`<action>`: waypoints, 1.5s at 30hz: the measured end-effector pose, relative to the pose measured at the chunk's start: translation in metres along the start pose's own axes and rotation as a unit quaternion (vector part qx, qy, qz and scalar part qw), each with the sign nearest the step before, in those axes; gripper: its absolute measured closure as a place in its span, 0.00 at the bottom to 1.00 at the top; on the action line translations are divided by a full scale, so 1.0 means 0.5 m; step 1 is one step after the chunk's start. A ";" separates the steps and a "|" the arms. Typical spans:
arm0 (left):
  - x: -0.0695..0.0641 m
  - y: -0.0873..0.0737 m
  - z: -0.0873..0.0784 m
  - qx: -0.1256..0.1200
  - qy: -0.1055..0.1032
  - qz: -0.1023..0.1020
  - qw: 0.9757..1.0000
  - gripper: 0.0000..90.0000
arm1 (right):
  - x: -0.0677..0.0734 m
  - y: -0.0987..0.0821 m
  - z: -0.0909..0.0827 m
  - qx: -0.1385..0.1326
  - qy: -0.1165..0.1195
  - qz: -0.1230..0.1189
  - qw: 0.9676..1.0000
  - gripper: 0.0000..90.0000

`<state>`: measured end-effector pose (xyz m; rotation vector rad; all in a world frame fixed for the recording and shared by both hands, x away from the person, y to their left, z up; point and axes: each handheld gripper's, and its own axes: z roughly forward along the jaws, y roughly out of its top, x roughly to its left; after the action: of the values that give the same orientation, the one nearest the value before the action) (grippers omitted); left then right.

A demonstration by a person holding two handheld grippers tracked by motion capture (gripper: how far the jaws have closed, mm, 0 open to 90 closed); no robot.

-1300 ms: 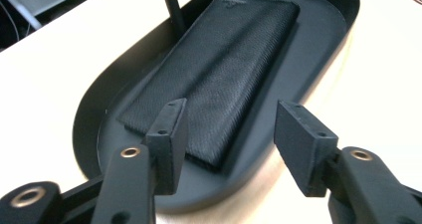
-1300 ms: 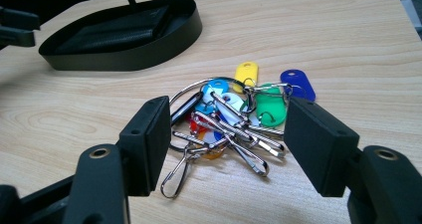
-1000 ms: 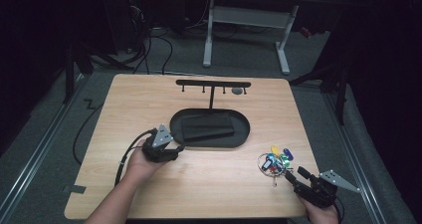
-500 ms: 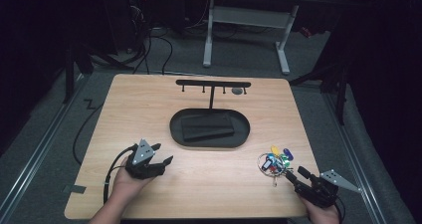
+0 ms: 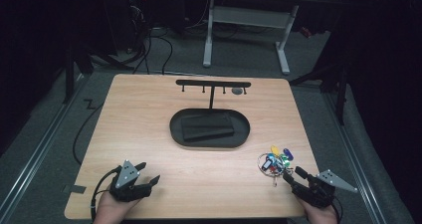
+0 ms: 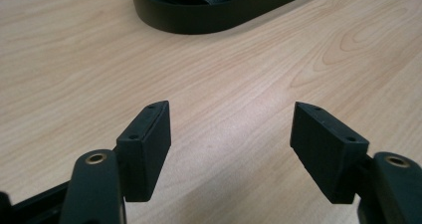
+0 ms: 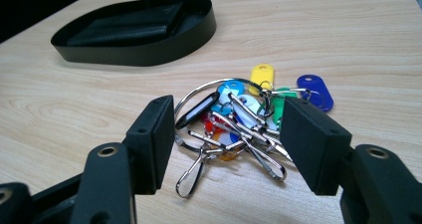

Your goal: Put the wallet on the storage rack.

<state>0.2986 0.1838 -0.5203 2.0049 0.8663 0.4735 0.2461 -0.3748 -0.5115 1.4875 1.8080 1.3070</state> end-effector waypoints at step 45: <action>0.012 0.019 0.010 0.004 -0.069 0.023 0.997 0.37 | 0.068 0.192 0.160 0.320 -0.044 -0.179 0.929 0.84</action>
<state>0.3096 0.1819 -0.5151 2.0432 0.7394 0.3518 0.3477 -0.3167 -0.4566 1.3715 2.4350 0.4778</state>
